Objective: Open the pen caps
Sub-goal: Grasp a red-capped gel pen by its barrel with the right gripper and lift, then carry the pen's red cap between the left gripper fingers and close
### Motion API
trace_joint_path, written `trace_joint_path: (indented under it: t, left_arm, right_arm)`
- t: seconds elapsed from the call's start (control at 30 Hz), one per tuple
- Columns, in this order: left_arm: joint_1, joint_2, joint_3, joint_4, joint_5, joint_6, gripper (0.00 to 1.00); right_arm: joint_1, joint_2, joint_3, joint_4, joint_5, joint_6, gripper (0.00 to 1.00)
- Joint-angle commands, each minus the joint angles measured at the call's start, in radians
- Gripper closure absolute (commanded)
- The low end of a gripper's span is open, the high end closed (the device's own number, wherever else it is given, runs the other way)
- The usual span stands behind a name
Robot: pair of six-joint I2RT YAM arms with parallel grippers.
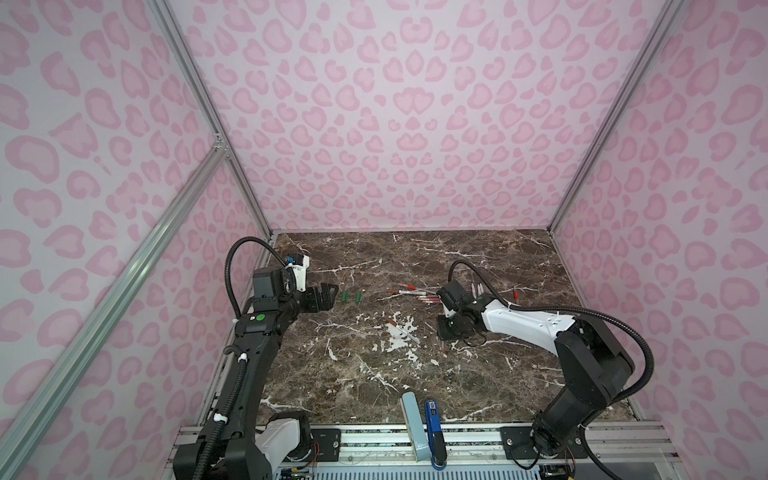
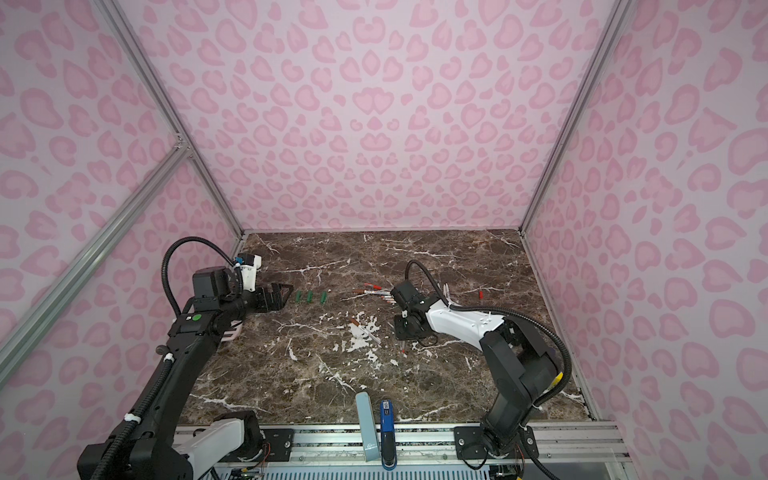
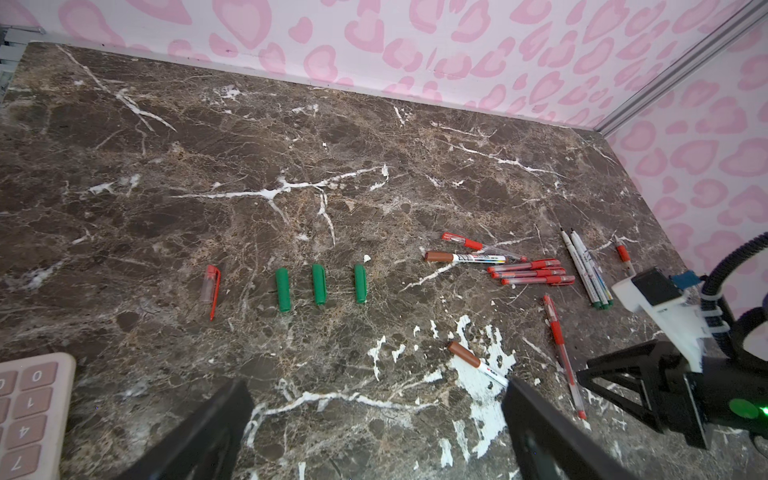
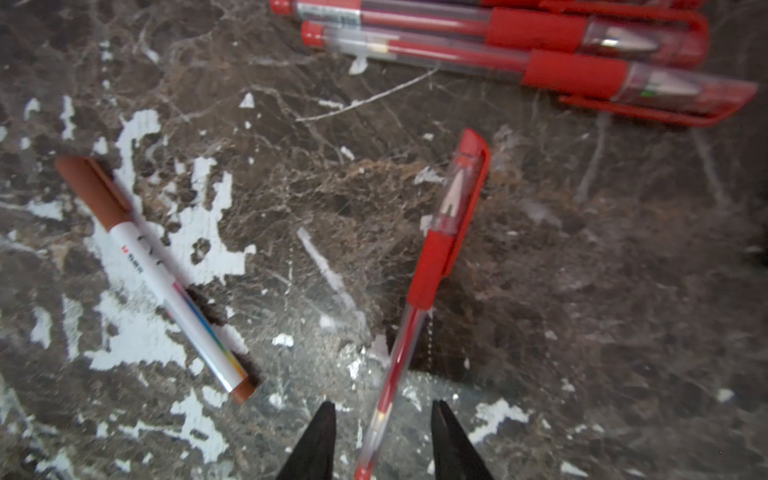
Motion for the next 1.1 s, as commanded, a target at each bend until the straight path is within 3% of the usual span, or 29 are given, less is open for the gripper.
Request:
trace_joint_path:
  t: [0.0, 0.27, 0.37, 0.63, 0.9, 1.07]
  left_arm:
    - [0.001, -0.006, 0.016, 0.015, 0.006, -0.002, 0.02]
    - [0.001, -0.012, 0.018, 0.014, 0.011, -0.006, 0.02]
    - [0.001, -0.010, 0.008, 0.020, 0.017, -0.005, 0.02]
    - [0.001, -0.002, 0.016, 0.018, 0.027, -0.015, 0.02]
    - [0.000, -0.001, 0.013, 0.050, 0.196, -0.070, 0.02]
    - [-0.026, -0.003, -0.021, 0.109, 0.282, -0.127, 0.01]
  right_arm:
    - [0.016, 0.028, 0.013, -0.025, 0.073, 0.039, 0.62]
    - [0.031, 0.098, 0.015, -0.025, 0.096, 0.049, 0.73]
    - [0.032, 0.113, 0.009, -0.035, 0.089, 0.046, 0.82]
    - [0.028, 0.013, -0.020, -0.057, 0.078, 0.036, 1.00]
    - [0.057, -0.167, -0.035, 0.085, 0.000, 0.020, 1.00]
    - [0.117, -0.206, -0.023, 0.260, -0.066, 0.015, 1.00]
